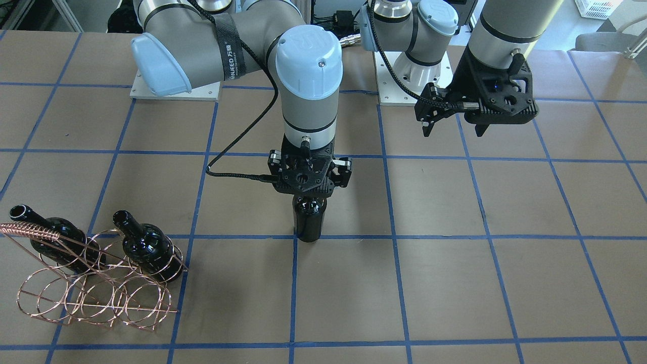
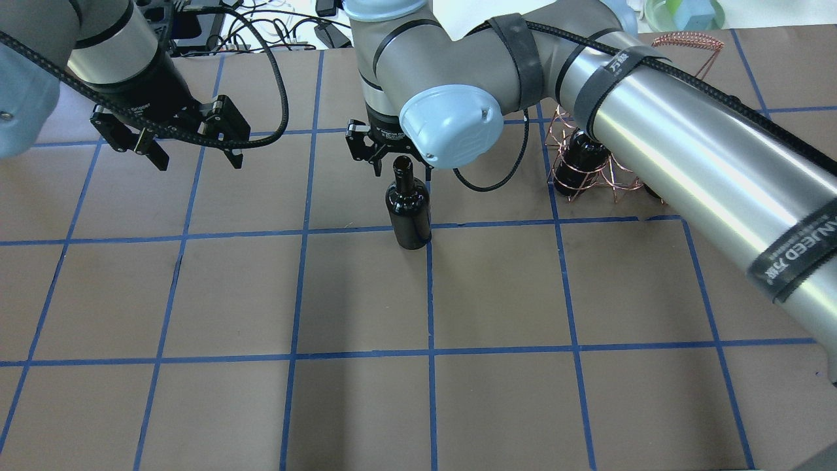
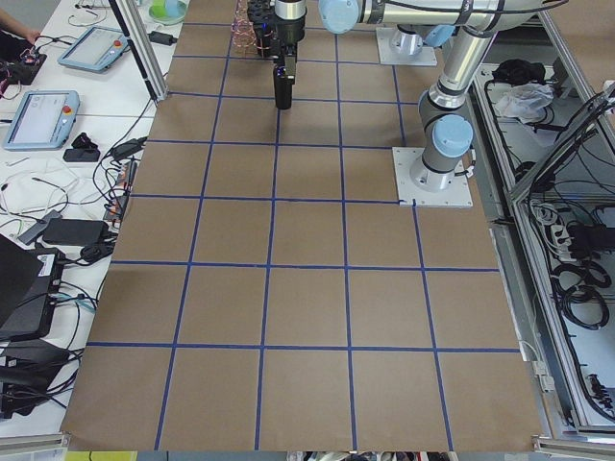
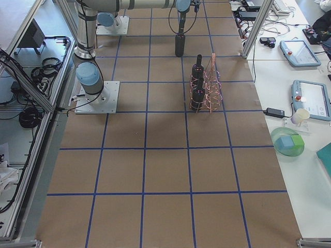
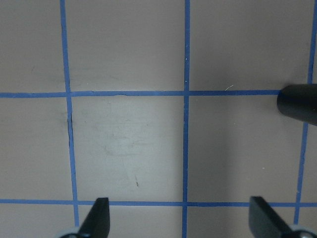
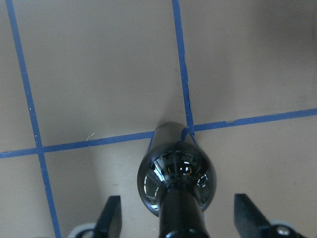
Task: Place wine into wine basket
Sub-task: 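Move the right gripper to the standing bottle and grasp its neck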
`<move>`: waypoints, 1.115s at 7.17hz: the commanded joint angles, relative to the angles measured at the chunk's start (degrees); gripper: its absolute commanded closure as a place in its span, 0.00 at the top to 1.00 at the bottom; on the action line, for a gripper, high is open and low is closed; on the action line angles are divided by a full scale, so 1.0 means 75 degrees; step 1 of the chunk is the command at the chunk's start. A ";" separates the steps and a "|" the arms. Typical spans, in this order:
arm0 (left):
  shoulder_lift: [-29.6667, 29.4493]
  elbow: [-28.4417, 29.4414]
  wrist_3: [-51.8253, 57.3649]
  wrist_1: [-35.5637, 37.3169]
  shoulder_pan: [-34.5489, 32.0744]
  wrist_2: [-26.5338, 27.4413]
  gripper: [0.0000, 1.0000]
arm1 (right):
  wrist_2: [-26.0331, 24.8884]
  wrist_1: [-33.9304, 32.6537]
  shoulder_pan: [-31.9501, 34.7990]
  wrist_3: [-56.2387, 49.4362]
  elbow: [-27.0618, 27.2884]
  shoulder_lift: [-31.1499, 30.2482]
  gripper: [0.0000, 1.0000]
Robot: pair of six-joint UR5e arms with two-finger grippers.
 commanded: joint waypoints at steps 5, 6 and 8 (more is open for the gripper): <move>0.0000 -0.0014 0.0003 -0.0011 -0.0017 -0.0257 1.00 | 0.0102 0.0089 -0.0090 -0.0461 -0.0089 -0.0078 0.00; 0.0000 -0.0014 0.0003 -0.0011 -0.0017 -0.0246 1.00 | 0.0103 0.0333 -0.0218 -0.0694 -0.0101 -0.0415 0.00; 0.0000 -0.0026 -0.0009 -0.0023 -0.0017 -0.0234 1.00 | 0.0021 0.1466 -0.0942 -0.1839 -0.0101 -0.1526 0.00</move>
